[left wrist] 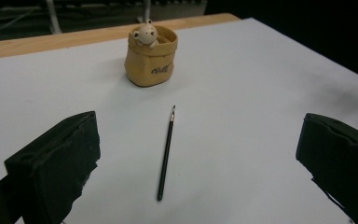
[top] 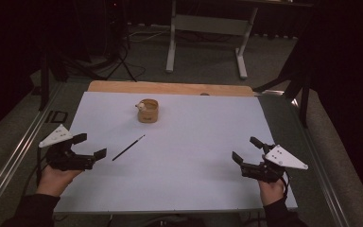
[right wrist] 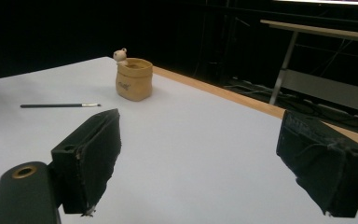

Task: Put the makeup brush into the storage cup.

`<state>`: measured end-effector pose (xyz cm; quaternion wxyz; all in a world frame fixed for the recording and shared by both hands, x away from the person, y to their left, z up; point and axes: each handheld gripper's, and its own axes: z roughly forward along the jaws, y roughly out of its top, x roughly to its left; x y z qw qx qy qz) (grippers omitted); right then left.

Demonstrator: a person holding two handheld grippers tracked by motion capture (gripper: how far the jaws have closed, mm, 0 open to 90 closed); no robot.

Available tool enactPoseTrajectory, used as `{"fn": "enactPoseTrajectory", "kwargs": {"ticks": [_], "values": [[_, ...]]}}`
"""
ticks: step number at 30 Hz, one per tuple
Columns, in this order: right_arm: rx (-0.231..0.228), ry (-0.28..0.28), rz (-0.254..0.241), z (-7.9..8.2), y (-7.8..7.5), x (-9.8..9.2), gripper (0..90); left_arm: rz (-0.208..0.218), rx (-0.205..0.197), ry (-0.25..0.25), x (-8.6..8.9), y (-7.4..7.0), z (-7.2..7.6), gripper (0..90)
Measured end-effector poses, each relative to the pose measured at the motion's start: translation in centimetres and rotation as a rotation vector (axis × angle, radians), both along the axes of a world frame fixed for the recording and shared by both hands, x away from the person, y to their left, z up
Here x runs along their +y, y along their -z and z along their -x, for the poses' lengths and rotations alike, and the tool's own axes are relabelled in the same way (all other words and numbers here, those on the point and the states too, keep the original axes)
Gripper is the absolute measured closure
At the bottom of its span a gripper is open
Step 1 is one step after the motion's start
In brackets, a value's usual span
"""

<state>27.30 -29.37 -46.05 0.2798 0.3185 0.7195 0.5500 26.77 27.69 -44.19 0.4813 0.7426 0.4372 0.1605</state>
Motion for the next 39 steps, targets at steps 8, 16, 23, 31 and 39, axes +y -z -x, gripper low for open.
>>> {"fn": "enactPoseTrajectory", "kwargs": {"ticks": [8,16,23,31,39], "values": [[0.006,-0.007,0.0,-0.1,0.1,0.1,13.6,-0.052,0.03,0.052,-0.6,-1.0,-2.6,0.4],[0.002,-0.013,0.002,0.0,0.0,0.2,13.7,-0.147,0.091,0.105,-2.0,-0.6,-5.1,2.4],[0.003,-0.014,0.002,0.0,0.0,0.3,13.7,-0.221,0.177,0.158,-3.5,0.6,-6.8,5.5],[0.004,-0.019,0.008,-0.1,0.1,0.3,13.8,-0.314,0.27,0.171,-5.1,2.3,-8.3,16.1],[0.01,-0.025,0.009,-0.1,0.1,0.4,13.8,-0.388,0.323,0.199,-6.6,3.0,-9.3,34.2]]}}
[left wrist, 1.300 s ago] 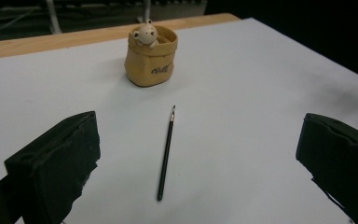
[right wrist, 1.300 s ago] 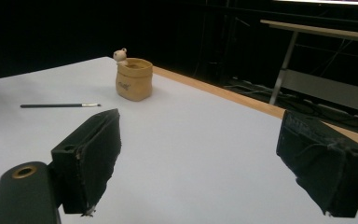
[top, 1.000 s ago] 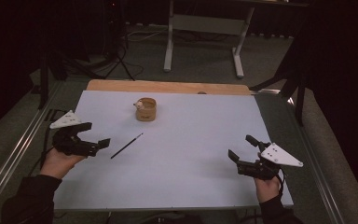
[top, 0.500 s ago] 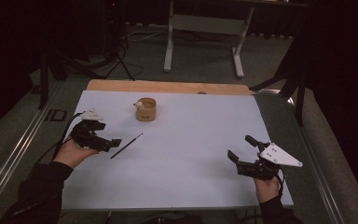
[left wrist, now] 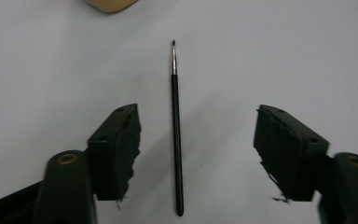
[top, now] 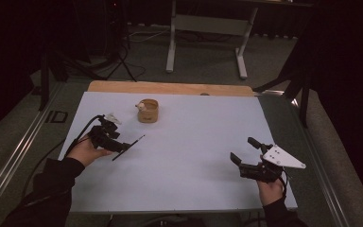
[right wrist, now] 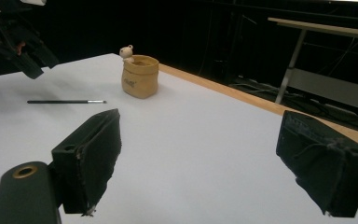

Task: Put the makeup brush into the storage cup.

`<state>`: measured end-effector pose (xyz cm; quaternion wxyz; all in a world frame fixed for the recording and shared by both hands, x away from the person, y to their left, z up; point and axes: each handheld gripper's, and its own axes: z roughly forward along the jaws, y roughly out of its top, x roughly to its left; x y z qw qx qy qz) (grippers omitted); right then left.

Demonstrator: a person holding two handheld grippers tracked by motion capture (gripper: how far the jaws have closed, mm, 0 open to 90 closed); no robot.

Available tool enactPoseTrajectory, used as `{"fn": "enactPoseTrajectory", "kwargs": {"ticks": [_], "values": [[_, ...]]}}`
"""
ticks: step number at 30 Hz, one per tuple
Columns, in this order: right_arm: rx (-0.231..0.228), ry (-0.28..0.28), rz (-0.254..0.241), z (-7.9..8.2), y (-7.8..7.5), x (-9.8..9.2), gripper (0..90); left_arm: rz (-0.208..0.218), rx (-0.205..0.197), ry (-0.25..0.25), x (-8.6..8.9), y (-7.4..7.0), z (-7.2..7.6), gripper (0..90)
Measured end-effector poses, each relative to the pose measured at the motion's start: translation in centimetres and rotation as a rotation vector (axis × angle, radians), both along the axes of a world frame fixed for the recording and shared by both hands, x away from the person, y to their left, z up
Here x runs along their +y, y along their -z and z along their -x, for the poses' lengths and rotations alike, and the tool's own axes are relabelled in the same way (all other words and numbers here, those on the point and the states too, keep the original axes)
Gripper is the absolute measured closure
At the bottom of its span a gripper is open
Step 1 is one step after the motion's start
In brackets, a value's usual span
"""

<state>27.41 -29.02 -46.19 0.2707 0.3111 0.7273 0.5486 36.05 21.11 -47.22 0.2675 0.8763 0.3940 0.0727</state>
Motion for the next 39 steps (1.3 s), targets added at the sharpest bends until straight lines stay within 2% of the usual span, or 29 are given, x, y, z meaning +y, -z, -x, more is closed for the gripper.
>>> {"fn": "enactPoseTrajectory", "kwargs": {"ticks": [1,2,3,4,10,14,18,23,26,31,35,39], "values": [[0.0,0.0,0.0,0.0,0.0,0.0,13.8,-0.008,0.005,0.003,-0.1,0.1,-0.1,34.2],[0.001,-0.001,-0.001,0.0,0.0,0.0,13.8,-0.017,0.01,0.009,-0.2,0.2,-0.3,40.5],[0.001,-0.001,-0.001,0.0,0.0,0.0,13.8,-0.04,0.021,0.017,-0.5,0.4,-0.6,42.4],[0.001,-0.001,-0.001,0.0,0.0,0.0,13.8,-0.04,0.021,0.017,-0.5,0.4,-0.6,44.3],[0.002,-0.005,0.001,0.0,0.0,0.0,13.8,-0.085,0.081,0.029,-1.2,1.2,-1.4,51.8],[0.001,-0.005,0.002,0.0,0.0,0.0,13.8,-0.125,0.114,-0.001,-1.8,1.9,-1.9,57.1],[0.001,-0.005,0.001,-0.1,0.0,-0.1,13.8,-0.153,0.116,0.009,-2.0,2.3,-2.0,58.7],[0.002,-0.008,0.001,-0.1,0.1,0.0,13.8,-0.165,0.141,0.023,-2.2,2.8,-2.4,62.6],[0.003,-0.009,0.002,-0.1,0.1,-0.1,13.8,-0.189,0.153,0.025,-2.2,3.2,-2.6,64.4],[0.007,-0.008,0.0,-0.1,0.1,-0.1,13.9,-0.188,0.161,0.028,-2.1,3.5,-2.9,66.5],[0.006,-0.009,0.002,-0.1,0.1,0.0,13.9,-0.197,0.17,0.028,-2.1,3.9,-3.0,72.4],[0.006,-0.008,0.002,-0.1,0.1,-0.1,13.9,-0.228,0.181,0.037,-2.3,4.4,-3.1,74.3]]}}
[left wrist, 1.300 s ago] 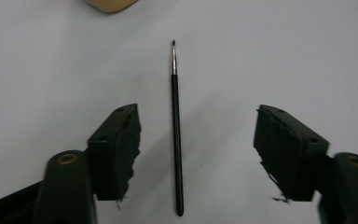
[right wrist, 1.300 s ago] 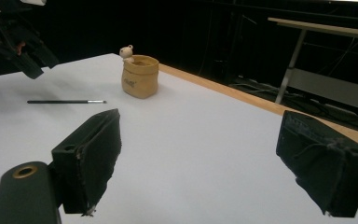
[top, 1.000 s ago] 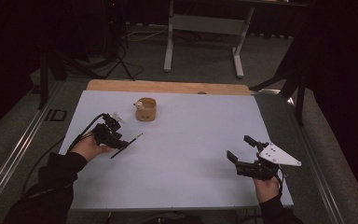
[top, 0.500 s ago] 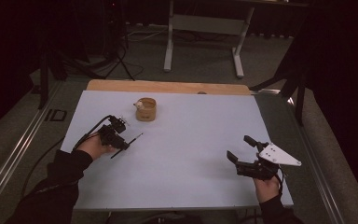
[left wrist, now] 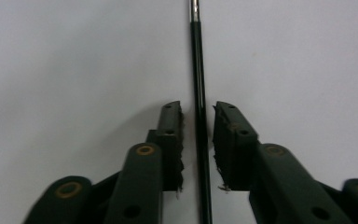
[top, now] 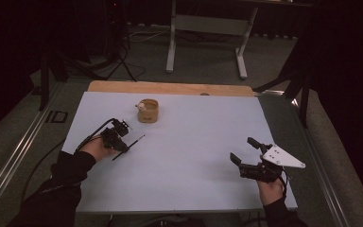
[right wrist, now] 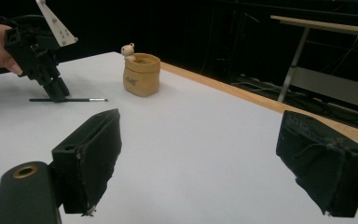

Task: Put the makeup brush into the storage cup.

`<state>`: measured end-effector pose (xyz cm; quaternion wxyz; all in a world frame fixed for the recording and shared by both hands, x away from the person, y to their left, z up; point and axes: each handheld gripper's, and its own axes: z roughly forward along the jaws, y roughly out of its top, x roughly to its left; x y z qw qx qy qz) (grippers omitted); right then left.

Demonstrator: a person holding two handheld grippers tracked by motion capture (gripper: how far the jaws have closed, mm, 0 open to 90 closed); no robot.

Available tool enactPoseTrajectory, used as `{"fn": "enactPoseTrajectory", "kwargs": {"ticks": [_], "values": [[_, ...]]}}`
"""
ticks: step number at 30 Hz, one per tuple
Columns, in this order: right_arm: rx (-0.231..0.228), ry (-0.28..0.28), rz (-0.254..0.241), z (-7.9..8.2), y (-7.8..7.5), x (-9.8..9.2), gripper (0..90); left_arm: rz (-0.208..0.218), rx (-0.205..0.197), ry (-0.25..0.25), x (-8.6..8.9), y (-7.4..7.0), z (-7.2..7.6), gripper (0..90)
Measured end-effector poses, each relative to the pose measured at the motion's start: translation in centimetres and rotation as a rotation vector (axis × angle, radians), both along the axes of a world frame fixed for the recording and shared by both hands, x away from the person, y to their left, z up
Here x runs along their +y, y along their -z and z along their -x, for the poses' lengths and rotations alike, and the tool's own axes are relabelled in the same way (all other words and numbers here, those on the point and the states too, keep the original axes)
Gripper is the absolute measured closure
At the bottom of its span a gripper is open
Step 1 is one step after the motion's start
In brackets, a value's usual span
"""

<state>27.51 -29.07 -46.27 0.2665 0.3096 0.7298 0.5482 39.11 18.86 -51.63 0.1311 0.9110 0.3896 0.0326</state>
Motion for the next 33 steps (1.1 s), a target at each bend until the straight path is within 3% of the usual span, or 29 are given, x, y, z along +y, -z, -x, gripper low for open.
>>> {"fn": "enactPoseTrajectory", "kwargs": {"ticks": [3,10,14,17,20,25,28,33], "values": [[-0.001,0.0,0.001,0.0,0.0,0.0,13.9,-0.003,-0.003,0.001,0.0,0.0,0.0,74.7],[0.0,-0.002,0.006,0.0,0.1,0.1,13.9,-0.074,-0.009,0.052,-1.2,-0.1,0.3,85.4],[0.004,0.002,-0.004,0.0,0.0,0.0,13.9,-0.074,-0.014,0.062,-1.2,-0.1,0.4,86.2],[0.001,0.003,-0.003,-0.1,0.0,-0.1,13.9,-0.023,-0.026,0.091,-1.1,-0.4,0.8,86.2],[0.006,0.004,-0.006,-0.1,0.1,-0.1,13.9,0.056,-0.074,0.058,-0.7,-1.3,1.4,86.3],[0.005,0.0,-0.002,-0.1,0.1,0.1,13.9,0.101,-0.102,0.066,-0.8,-2.0,2.0,86.3],[0.007,0.001,-0.004,-0.1,0.1,0.1,13.8,0.132,-0.139,0.065,-0.9,-2.6,2.6,86.3],[0.011,0.005,-0.007,-0.1,0.1,0.0,13.9,0.187,-0.182,0.041,-0.6,-3.5,3.2,86.3]]}}
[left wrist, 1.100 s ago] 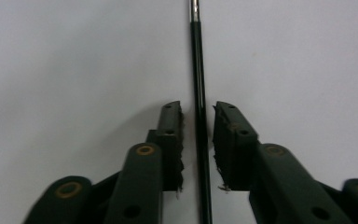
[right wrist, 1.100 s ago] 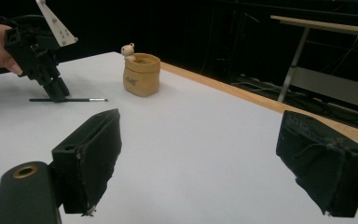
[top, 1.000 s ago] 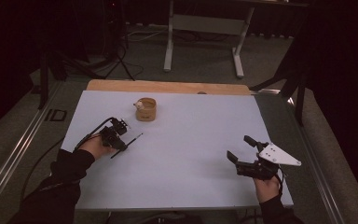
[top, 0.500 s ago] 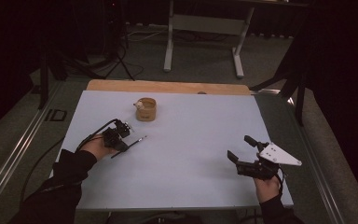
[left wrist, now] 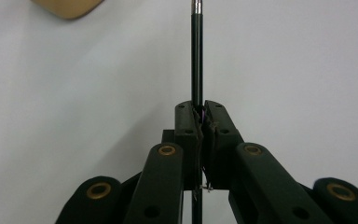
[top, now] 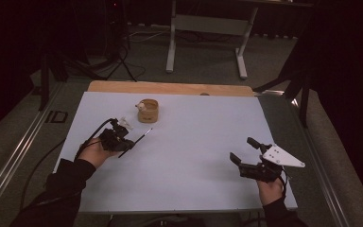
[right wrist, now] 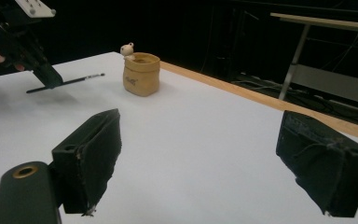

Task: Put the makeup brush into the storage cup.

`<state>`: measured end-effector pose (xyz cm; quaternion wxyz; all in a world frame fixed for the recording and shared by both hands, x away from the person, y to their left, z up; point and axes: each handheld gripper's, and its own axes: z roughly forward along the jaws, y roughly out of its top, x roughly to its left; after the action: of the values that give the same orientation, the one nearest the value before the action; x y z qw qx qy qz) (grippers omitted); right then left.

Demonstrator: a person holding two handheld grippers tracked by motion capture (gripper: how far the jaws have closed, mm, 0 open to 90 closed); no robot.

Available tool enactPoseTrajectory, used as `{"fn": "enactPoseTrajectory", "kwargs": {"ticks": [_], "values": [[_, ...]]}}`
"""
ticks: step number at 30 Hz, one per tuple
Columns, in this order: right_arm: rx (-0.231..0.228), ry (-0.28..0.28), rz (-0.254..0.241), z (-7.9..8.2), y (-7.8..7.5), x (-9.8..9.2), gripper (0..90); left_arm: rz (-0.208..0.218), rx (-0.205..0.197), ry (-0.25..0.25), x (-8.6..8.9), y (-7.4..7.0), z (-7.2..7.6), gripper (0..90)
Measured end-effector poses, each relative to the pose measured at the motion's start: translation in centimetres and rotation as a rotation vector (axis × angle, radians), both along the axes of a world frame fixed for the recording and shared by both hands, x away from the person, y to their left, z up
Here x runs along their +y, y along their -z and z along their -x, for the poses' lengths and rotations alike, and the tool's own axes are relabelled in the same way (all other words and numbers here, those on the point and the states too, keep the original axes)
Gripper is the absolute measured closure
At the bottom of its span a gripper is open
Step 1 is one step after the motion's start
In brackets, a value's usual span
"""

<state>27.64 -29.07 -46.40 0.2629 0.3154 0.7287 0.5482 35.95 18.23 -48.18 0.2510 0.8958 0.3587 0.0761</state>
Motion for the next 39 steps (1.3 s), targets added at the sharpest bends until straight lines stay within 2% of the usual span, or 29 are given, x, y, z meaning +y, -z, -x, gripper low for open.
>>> {"fn": "enactPoseTrajectory", "kwargs": {"ticks": [2,4,7,10,15,17,18,22,26,29,31,35,36,38,39], "values": [[0.0,0.0,-0.001,0.0,0.0,0.0,13.9,0.04,-0.013,-0.005,0.3,-0.5,0.1,86.3],[0.002,-0.003,-0.004,0.0,0.0,0.0,13.9,0.052,-0.034,-0.013,0.3,-0.8,0.4,86.3],[0.005,-0.006,-0.002,0.0,0.0,0.1,13.9,0.087,-0.042,-0.016,0.4,-1.1,0.5,86.3],[0.007,-0.009,-0.003,0.0,0.1,0.2,13.9,0.144,-0.047,-0.016,0.4,-1.3,0.7,86.3],[0.012,-0.013,0.001,0.0,0.1,0.5,14.0,0.24,-0.08,-0.034,0.5,-1.4,0.8,86.3],[0.012,-0.013,0.001,0.0,0.1,0.5,14.0,0.247,-0.086,-0.036,0.5,-1.4,0.8,86.3],[0.013,-0.014,0.001,0.0,0.1,0.5,14.0,0.266,-0.113,-0.046,0.5,-1.4,0.9,86.3],[0.022,-0.014,-0.007,0.0,0.2,0.5,14.0,0.326,-0.152,-0.068,0.6,-1.5,1.1,86.3],[0.08,-0.037,-0.039,-0.1,0.0,0.9,13.6,0.413,-0.185,-0.083,0.8,-1.6,1.3,86.3],[0.099,-0.067,-0.045,-0.3,-0.6,1.6,13.7,0.449,-0.213,-0.087,0.6,-1.3,1.5,86.3],[0.112,-0.09,-0.068,-0.5,-1.2,2.3,13.8,0.469,-0.234,-0.09,0.4,-1.2,1.7,86.3],[0.14,-0.132,-0.087,-1.6,-2.5,4.2,13.5,0.521,-0.251,-0.088,0.1,-1.1,1.9,86.3],[0.141,-0.145,-0.094,-1.9,-2.9,4.8,13.2,0.521,-0.262,-0.084,-0.1,-1.1,2.0,86.3],[0.149,-0.181,-0.122,-2.7,-3.6,6.1,12.3,0.532,-0.252,-0.074,-0.4,-1.0,2.0,86.3],[0.146,-0.174,-0.119,-3.0,-4.0,6.9,12.2,0.529,-0.26,-0.073,-0.6,-0.9,2.1,86.3]]}}
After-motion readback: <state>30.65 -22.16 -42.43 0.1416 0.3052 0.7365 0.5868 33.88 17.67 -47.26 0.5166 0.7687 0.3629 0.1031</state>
